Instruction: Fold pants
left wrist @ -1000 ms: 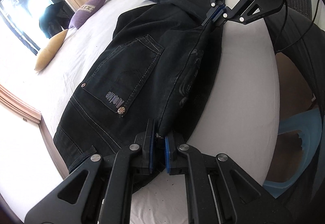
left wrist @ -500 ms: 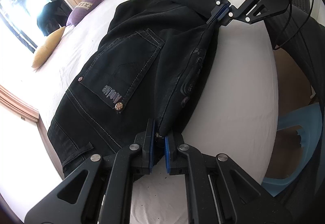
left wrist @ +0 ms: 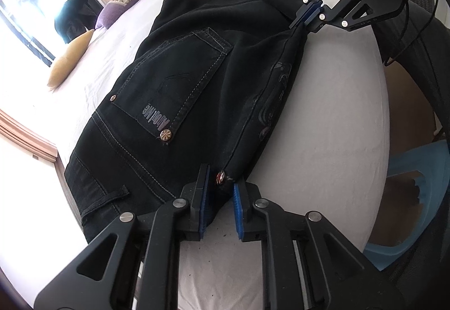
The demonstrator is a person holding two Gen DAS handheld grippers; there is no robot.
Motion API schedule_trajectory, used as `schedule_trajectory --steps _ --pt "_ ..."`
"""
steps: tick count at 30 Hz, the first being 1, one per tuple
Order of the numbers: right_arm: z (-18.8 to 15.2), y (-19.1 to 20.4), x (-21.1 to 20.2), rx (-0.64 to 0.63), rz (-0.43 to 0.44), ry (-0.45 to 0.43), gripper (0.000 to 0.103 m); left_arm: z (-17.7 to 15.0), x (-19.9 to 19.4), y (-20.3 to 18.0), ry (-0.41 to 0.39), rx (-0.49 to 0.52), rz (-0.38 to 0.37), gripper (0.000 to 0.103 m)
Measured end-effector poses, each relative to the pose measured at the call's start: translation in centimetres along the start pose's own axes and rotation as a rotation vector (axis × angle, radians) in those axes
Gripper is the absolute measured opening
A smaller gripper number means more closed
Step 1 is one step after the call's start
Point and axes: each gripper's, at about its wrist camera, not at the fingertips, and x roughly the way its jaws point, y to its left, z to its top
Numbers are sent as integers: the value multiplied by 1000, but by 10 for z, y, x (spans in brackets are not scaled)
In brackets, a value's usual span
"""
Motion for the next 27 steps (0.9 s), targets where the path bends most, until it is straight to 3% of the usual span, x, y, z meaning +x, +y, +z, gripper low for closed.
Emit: schedule_trajectory --steps 2,6,7,8,10,13,17,20,24,27 --pt "-1 -6 -1 36 14 -2 7 0 -3 4 30 1 -17 29" --pt "-1 -14 -7 75 37 -8 14 -1 -22 10 62 30 -25 31" --pt "-2 -16 -10 81 41 -9 24 -1 -28 13 61 31 -12 31" --pt "-1 -18 -13 89 51 -11 40 1 -35 17 49 17 -5 31" --pt "-2 -23 -28 109 55 -51 48 10 -47 30 3 -51 -16 31" --pt "1 -43 -45 203 77 -110 48 33 -54 49 -87 -192 -33 31" --pt "17 -79 -43 386 155 -171 48 74 -33 61 -163 -330 -76 31" --pt "26 -88 -25 460 223 -179 48 100 6 60 -124 -392 -132 31" --pt "21 -88 19 496 201 -24 48 111 61 46 20 -441 -154 31" --pt "5 -90 18 510 198 -30 49 109 70 45 2 -467 -149 31"
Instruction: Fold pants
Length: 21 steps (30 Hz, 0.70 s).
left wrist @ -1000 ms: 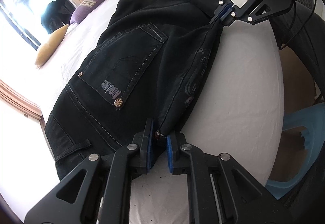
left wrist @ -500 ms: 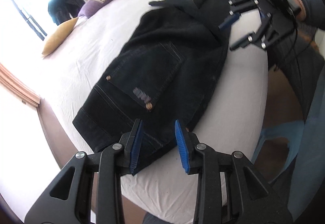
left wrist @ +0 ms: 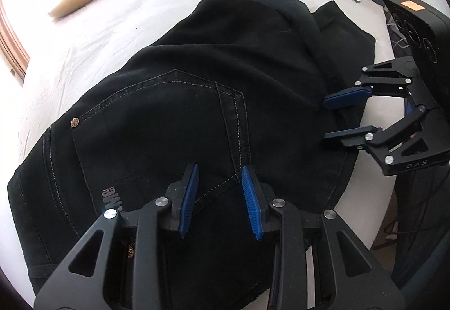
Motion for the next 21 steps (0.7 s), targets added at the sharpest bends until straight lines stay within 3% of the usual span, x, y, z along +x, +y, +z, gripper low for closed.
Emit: schedule_trajectory --steps 5,10,13,16,21 --pt "1 -30 -35 53 -19 -51 50 18 -17 2 -35 -16 9 31" --pt "50 -103 -74 256 -107 -195 63 54 -13 9 -99 -118 -39 31" --pt "85 -147 -82 347 -172 -240 63 72 7 9 -88 -156 -48 31" --pt "122 -182 -69 397 -230 -224 64 91 31 5 -54 -169 -61 31" --pt "167 -222 -12 447 -297 -108 64 99 62 9 -5 -222 -69 31"
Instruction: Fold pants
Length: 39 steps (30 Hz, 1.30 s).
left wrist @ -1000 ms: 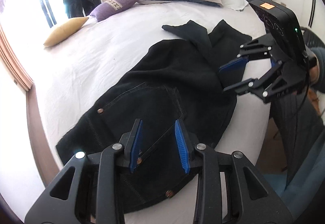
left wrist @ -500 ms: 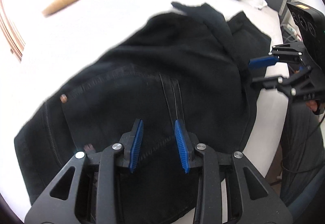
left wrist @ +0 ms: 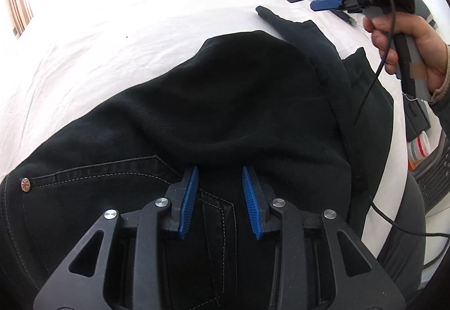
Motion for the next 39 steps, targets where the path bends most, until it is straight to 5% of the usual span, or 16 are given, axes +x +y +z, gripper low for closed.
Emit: schedule_trajectory --steps 11,15,19,28,39 --pt "11 -5 88 -3 -159 167 64 -4 16 -5 -5 -15 11 31" --pt "8 -14 94 26 -152 145 64 4 13 -7 4 -48 15 31" --pt "8 -13 92 0 -126 134 45 12 9 -12 -34 -92 -70 31" --pt "13 -25 74 62 -50 111 11 11 33 -9 -7 -147 -224 31" --pt "-5 -98 -29 305 48 -141 6 4 25 -17 -3 -144 -208 31"
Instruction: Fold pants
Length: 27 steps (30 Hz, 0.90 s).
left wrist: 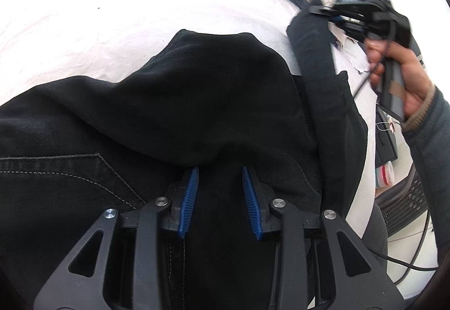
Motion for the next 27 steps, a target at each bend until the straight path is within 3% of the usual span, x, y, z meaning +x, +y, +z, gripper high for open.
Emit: schedule_trajectory --steps 5,10,18,24,27 --pt "-22 -61 -74 149 16 -153 6 0 6 2 5 -11 6 31" --pt "-66 -126 -125 300 16 -272 6 6 5 -1 11 -2 41 31" --pt "-125 -178 -135 443 3 -315 6 3 13 -23 6 20 99 31" --pt "-124 -184 -154 438 26 -378 6 0 18 -35 2 16 131 31" --pt "-133 -200 -160 493 15 -398 6 -1 20 -42 -1 19 151 33"
